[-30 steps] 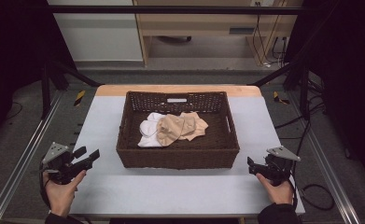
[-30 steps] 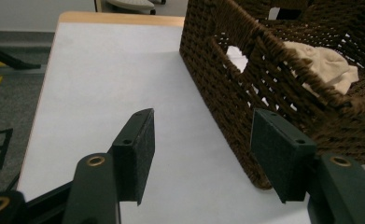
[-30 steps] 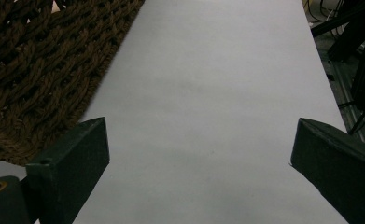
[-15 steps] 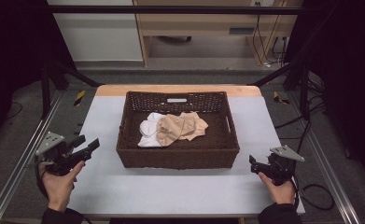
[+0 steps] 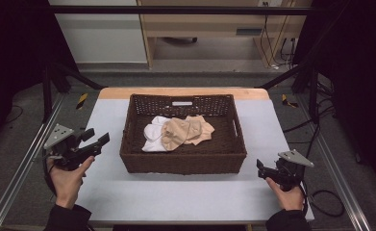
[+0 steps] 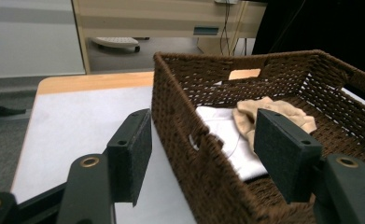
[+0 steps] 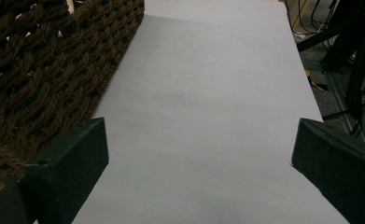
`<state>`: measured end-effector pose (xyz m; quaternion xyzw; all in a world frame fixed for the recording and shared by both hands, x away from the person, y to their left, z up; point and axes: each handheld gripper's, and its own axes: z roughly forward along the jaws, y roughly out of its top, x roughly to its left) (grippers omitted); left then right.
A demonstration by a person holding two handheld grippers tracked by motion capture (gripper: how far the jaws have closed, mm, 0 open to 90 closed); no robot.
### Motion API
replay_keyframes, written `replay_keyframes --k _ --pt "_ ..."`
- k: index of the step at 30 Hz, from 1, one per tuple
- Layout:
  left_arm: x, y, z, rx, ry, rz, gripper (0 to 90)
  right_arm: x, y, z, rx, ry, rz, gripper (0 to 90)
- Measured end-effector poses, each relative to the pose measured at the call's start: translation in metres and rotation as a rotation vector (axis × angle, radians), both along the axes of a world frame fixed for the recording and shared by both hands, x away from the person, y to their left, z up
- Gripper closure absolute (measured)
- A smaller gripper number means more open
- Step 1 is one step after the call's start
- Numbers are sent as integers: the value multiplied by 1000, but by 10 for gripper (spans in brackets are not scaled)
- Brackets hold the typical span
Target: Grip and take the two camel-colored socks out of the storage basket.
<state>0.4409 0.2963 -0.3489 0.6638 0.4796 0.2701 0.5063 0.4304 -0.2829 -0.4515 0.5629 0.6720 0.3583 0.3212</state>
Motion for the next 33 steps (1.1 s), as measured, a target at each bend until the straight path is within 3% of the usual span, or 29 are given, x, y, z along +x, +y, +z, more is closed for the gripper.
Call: replay_keyframes --k 13,24,33 --pt "21 -37 20 31 -35 -59 366 1 1 1 -5 -5 2 41" --pt "35 -61 26 34 -44 -79 370 2 1 1 -8 -11 -3 43" --pt "53 -87 29 62 -45 -92 379 3 2 2 -7 -12 0 43"
